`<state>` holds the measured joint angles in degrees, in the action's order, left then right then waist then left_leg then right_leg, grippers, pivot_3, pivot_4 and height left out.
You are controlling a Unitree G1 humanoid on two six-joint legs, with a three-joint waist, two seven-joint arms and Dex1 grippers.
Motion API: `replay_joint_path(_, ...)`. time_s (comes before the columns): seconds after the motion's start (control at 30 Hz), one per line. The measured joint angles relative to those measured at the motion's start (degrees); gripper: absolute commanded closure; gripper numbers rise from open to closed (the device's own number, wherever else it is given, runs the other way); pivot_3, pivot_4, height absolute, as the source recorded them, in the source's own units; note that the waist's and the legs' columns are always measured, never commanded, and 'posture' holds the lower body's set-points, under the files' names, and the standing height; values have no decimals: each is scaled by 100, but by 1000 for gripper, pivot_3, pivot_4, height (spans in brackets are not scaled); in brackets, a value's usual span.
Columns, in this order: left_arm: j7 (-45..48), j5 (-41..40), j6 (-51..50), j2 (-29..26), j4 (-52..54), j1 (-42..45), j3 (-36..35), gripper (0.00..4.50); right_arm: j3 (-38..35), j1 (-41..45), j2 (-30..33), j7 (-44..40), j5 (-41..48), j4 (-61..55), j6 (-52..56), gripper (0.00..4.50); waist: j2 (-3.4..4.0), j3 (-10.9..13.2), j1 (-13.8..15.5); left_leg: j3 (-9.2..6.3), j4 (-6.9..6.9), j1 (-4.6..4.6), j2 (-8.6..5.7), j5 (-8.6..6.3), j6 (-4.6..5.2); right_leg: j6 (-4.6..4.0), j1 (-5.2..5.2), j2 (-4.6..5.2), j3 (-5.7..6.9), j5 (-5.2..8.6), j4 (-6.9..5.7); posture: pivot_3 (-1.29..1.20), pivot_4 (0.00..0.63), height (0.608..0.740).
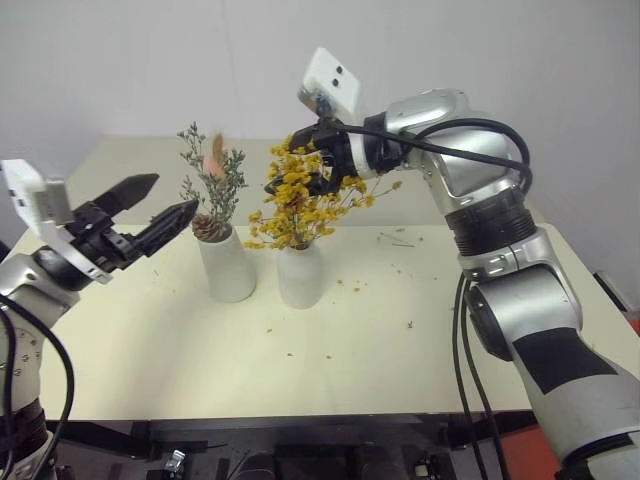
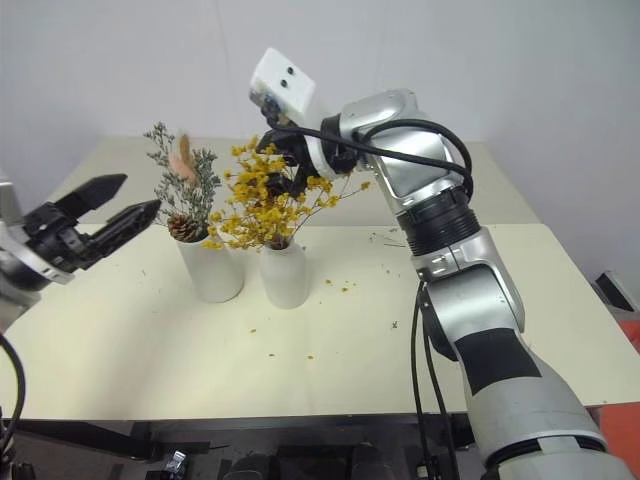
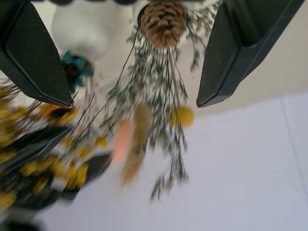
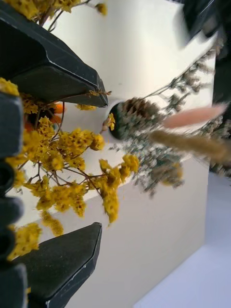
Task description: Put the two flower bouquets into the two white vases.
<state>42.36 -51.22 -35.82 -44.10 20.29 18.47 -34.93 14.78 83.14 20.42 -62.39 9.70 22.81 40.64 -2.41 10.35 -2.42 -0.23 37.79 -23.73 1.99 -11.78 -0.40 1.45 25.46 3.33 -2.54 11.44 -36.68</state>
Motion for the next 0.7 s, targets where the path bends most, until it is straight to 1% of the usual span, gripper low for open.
replay_joint_path(0.1,134,-57,103,-28,0,48,51,36,-179,4,82,25,91,-134,24,0,0,0,16,0,0,1,-1,0,0,1,-4,0,1,0,3,0,150,740)
replay_joint_path(0.23,220,-57,217,38,-49,212,356,36,-417,16,307,149,200,-297,134,0,0,0,23,0,0,0,-1,0,0,1,-3,0,1,0,2,0,150,740)
replay_joint_path(0.33,276,-51,249,59,-164,288,563,36,-638,16,589,263,259,-509,199,0,0,0,13,0,0,-1,-1,0,0,1,-3,0,0,0,6,0,150,740)
replay_joint_path(0.47,410,-50,315,68,-375,481,768,36,-930,-81,1153,402,309,-922,393,0,0,0,9,1,0,-1,-1,0,0,2,-3,0,0,1,6,0,150,740)
replay_joint_path(0.57,496,-50,319,65,-485,572,854,36,-1156,-298,1467,493,424,-1251,583,0,0,0,-6,2,0,3,0,0,0,7,-6,-1,-2,5,8,0,150,740)
replay_joint_path(0.7,607,-51,318,50,-555,617,937,36,-1437,-797,1846,595,622,-1712,881,0,0,0,-9,2,-1,2,1,0,1,8,-5,-2,-4,8,7,0,150,740)
